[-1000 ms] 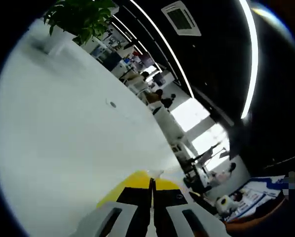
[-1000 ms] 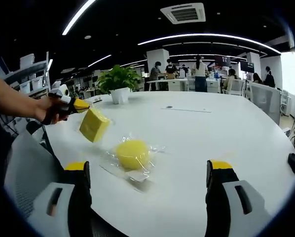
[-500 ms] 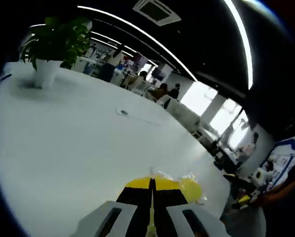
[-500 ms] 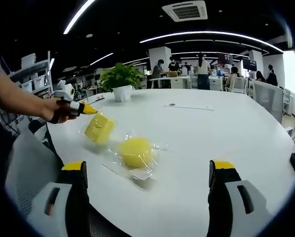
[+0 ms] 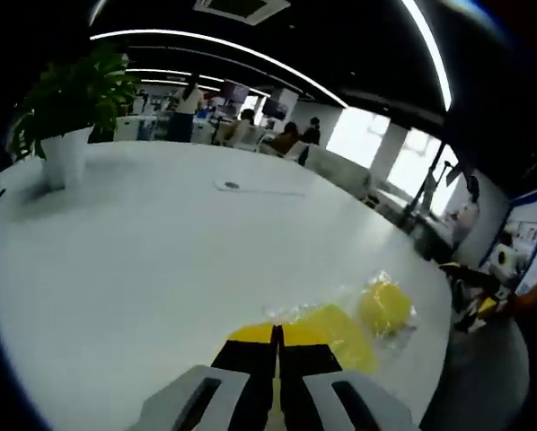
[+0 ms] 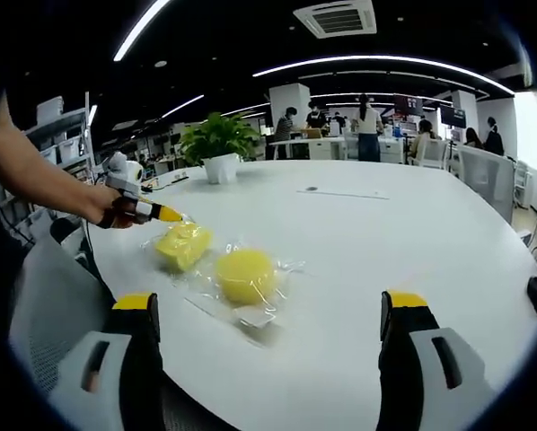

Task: Compare the silicone blocks by pressing each to a similar depth, holding the contact briefly, and releasing to observe deformation and rebound differences across the visible hardness samples.

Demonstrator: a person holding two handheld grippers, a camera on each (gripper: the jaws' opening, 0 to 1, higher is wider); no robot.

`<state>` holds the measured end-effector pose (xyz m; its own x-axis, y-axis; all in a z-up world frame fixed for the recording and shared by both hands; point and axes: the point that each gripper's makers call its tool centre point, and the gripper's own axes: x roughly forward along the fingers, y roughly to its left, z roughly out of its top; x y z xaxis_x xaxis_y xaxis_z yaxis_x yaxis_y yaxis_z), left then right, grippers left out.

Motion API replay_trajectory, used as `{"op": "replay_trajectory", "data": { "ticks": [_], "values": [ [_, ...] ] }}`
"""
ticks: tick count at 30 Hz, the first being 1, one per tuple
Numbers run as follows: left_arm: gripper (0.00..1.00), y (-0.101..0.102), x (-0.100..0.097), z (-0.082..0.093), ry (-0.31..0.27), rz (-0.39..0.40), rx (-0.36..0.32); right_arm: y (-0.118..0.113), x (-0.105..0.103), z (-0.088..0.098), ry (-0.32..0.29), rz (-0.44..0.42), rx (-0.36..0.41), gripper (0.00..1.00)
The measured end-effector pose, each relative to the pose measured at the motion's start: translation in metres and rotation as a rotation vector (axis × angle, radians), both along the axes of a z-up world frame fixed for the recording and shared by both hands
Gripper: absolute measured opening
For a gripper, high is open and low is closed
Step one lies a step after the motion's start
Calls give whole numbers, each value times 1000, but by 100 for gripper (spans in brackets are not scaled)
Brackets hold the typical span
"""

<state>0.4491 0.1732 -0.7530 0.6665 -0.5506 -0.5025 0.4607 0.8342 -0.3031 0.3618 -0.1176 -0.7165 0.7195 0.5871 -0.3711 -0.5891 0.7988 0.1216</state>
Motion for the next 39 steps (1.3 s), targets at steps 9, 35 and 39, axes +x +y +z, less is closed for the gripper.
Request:
{"op": "replay_trajectory", "data": {
  "ticks": [9,35,39],
  "values": [
    [0,8,3,-18,22,11,35,-1,1,-3,16,-4,5,96],
    [82,43,18,-15,52,232,-94,0,1,-5,22,-5,-3,96],
    [92,50,18,-2,4,235,-100,1,1,-5,24,0,-6,96]
  ]
}}
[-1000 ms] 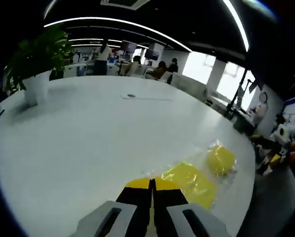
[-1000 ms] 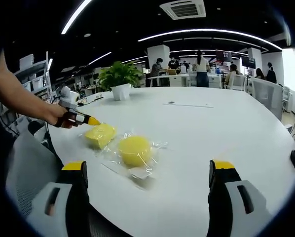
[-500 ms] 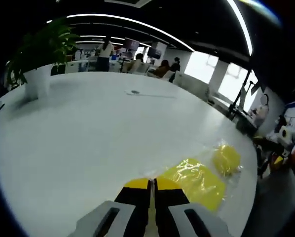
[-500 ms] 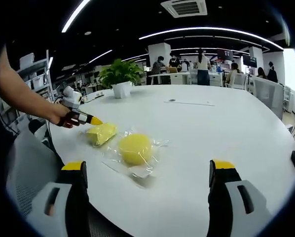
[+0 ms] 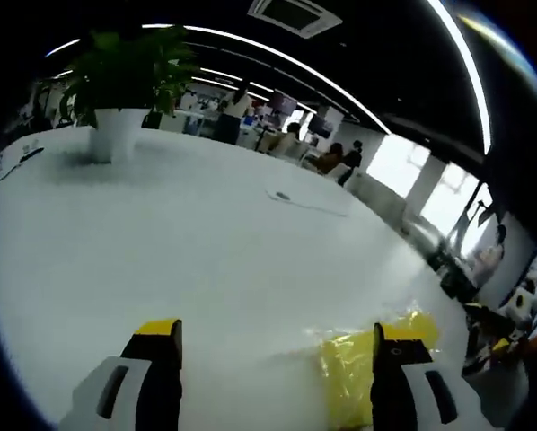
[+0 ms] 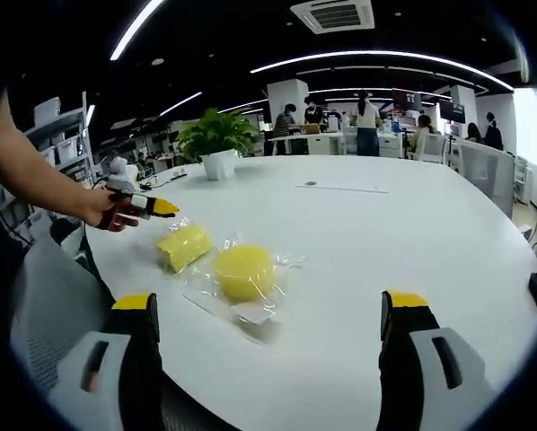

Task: Compare the silicone blocks by pressing each to a similar depth, holding the contact briefly, and releasing to observe deformation and rebound differences across the visible hardness samples.

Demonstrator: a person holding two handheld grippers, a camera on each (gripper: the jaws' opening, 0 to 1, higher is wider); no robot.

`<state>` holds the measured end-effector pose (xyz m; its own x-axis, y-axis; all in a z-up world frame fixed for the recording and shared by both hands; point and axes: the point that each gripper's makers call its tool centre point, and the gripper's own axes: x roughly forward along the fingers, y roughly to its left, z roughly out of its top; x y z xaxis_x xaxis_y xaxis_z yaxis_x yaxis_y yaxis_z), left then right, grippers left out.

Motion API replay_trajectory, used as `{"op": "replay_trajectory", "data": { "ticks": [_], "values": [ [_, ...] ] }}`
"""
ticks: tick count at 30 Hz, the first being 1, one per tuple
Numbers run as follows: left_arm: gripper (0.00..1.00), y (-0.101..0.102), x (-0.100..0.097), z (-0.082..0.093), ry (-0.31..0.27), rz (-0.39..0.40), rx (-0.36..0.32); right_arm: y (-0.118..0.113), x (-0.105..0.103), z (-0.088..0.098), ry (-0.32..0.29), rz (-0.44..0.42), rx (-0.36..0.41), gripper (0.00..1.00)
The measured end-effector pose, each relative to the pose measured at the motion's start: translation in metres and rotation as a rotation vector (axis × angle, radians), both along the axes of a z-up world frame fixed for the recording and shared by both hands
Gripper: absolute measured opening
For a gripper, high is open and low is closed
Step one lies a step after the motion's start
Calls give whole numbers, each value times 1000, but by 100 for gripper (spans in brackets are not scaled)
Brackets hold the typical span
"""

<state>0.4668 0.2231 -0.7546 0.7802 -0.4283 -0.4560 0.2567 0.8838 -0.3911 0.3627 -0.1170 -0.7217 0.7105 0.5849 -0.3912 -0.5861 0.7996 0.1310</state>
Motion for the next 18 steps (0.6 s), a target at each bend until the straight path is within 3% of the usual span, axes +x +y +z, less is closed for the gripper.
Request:
{"op": "replay_trajectory", "data": {
  "ticks": [3,4,9,16,18],
  "values": [
    [100,0,-4,11,-51,-28,42,0,0,0,2,2,-3,96],
    [99,0,-9,13,-65,-57,93,1,0,-1,3,4,-6,96],
    [100,-12,-32,27,-106,-132,147,0,-1,-1,1,5,-11,96],
    [100,-20,-71,40,-141,-134,147,0,0,-1,-6,5,-10,96],
    [100,-30,-88,39,-127,-180,154,0,0,-1,-3,5,-11,96]
  ]
}}
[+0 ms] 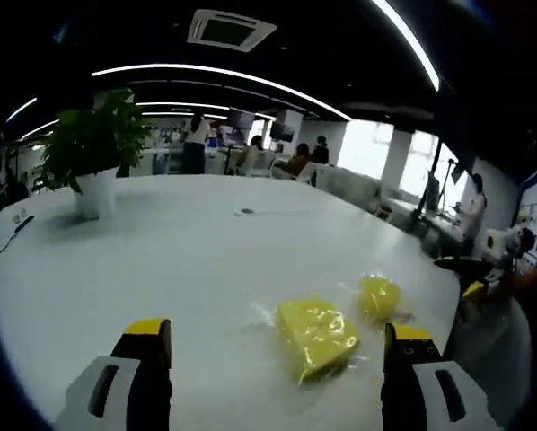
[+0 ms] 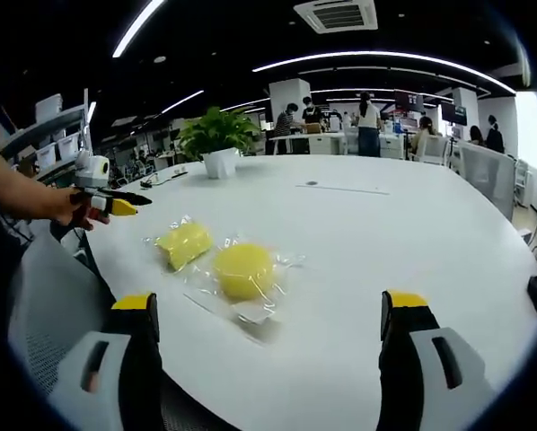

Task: Compare the silicone blocks by pressing each to a similar depth, holding the contact briefly, and releasing to observe deformation and rebound differences across the visible hardness samples.

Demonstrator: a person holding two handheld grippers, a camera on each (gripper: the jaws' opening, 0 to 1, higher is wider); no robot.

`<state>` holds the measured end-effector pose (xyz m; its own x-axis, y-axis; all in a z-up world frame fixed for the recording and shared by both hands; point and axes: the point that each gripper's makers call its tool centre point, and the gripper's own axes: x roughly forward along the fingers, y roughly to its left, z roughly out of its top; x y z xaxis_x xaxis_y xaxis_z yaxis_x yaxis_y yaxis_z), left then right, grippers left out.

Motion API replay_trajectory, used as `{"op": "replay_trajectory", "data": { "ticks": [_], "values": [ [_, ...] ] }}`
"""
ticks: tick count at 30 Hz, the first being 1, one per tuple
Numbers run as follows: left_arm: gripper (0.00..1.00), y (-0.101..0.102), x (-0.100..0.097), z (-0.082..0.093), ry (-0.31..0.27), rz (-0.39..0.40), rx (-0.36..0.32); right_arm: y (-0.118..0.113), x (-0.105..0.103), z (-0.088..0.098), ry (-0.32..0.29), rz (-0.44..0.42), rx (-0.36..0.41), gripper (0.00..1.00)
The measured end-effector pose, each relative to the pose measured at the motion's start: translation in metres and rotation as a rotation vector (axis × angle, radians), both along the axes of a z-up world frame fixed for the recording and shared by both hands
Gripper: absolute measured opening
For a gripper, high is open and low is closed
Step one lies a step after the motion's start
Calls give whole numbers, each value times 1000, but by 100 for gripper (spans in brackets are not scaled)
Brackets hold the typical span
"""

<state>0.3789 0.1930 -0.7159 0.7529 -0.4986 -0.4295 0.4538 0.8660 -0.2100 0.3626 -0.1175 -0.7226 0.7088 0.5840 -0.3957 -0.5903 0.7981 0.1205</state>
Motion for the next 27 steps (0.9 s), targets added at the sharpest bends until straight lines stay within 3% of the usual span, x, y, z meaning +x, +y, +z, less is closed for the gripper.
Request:
{"op": "replay_trajectory", "data": {
  "ticks": [3,7,9,12,17,20,27],
  "values": [
    [100,-12,-19,4,-10,-37,11,1,0,0,2,5,0,96],
    [100,-20,-35,9,-17,-25,-3,1,-1,1,-3,9,1,96],
    [100,-18,-42,7,-13,-15,29,0,0,2,-8,4,5,96],
    [100,-18,-46,10,-21,-6,7,0,0,3,-18,2,5,96],
    [100,-17,-55,4,-29,-2,27,0,0,4,-24,7,0,96],
    [100,-17,-59,-4,-3,5,26,0,-1,3,-23,6,-3,96],
    [100,-8,-51,-9,-26,46,55,-1,-1,3,-21,1,-6,96]
  ]
}}
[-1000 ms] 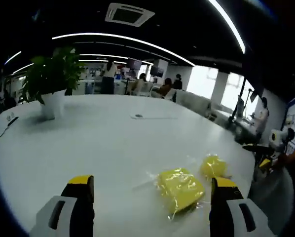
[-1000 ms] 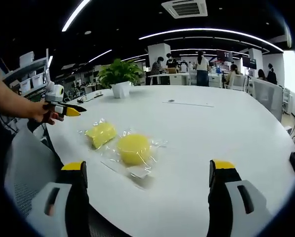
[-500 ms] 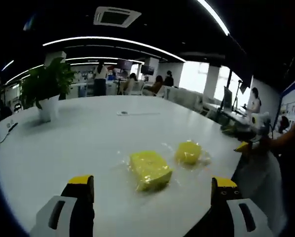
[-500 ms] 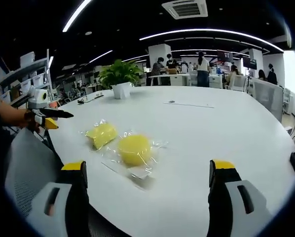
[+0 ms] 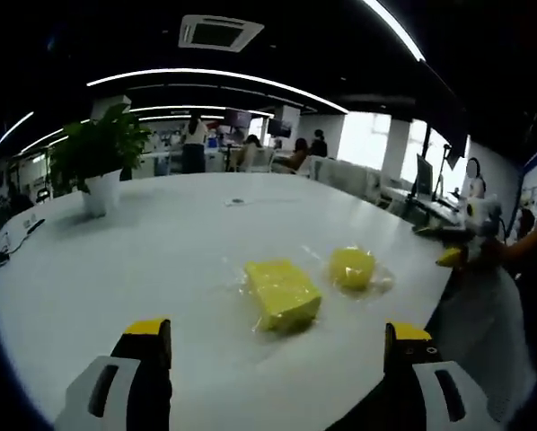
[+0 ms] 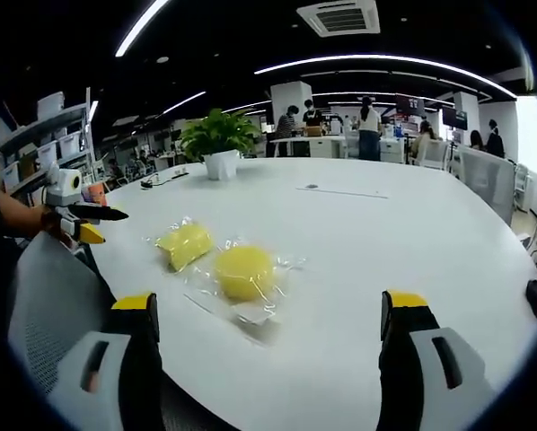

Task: Compare the silicone blocks by pressing each to a similar depth, holding the contact briefly, and releasing to observe deformation and rebound differences across the visible hardness samples.

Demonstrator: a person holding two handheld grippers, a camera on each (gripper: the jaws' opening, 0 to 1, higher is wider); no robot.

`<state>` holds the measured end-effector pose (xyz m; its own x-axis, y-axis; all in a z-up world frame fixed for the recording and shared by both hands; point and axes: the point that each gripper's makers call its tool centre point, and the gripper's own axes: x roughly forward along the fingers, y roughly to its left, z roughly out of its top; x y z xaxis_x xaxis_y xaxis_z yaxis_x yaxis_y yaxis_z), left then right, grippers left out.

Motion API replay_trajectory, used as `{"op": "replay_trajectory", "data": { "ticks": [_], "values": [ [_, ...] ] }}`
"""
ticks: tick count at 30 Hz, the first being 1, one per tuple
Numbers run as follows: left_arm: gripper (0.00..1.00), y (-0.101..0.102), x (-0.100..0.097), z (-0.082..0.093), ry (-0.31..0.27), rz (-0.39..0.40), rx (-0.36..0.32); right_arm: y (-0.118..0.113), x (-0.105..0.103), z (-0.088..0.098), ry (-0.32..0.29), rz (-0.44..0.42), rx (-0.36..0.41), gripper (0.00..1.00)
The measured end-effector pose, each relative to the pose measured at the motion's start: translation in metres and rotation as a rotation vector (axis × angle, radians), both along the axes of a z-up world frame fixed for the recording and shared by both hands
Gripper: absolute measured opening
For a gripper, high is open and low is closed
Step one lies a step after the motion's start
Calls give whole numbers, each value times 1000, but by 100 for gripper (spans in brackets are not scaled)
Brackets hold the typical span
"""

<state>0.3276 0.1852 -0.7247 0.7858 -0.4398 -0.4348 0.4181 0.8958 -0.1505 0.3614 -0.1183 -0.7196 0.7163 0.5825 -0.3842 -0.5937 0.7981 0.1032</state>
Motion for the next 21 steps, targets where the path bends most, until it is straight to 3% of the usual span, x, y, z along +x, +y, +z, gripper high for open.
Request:
{"op": "replay_trajectory", "data": {
  "ticks": [1,4,7,16,18,21],
  "values": [
    [100,-1,-4,-6,60,9,-28,0,0,0,2,0,-1,96],
    [100,-5,-4,-4,39,-11,-14,0,0,-1,3,-1,-2,96],
    [100,-8,-6,-11,67,-33,-9,-1,1,-2,3,-5,1,96],
    [100,-7,-5,-11,72,-31,2,-1,1,-1,7,-6,10,96],
    [100,-11,-6,-8,61,-57,28,0,1,-1,6,-1,7,96],
    [100,-16,-9,-10,93,-103,43,0,1,-2,8,0,9,96]
  ]
}}
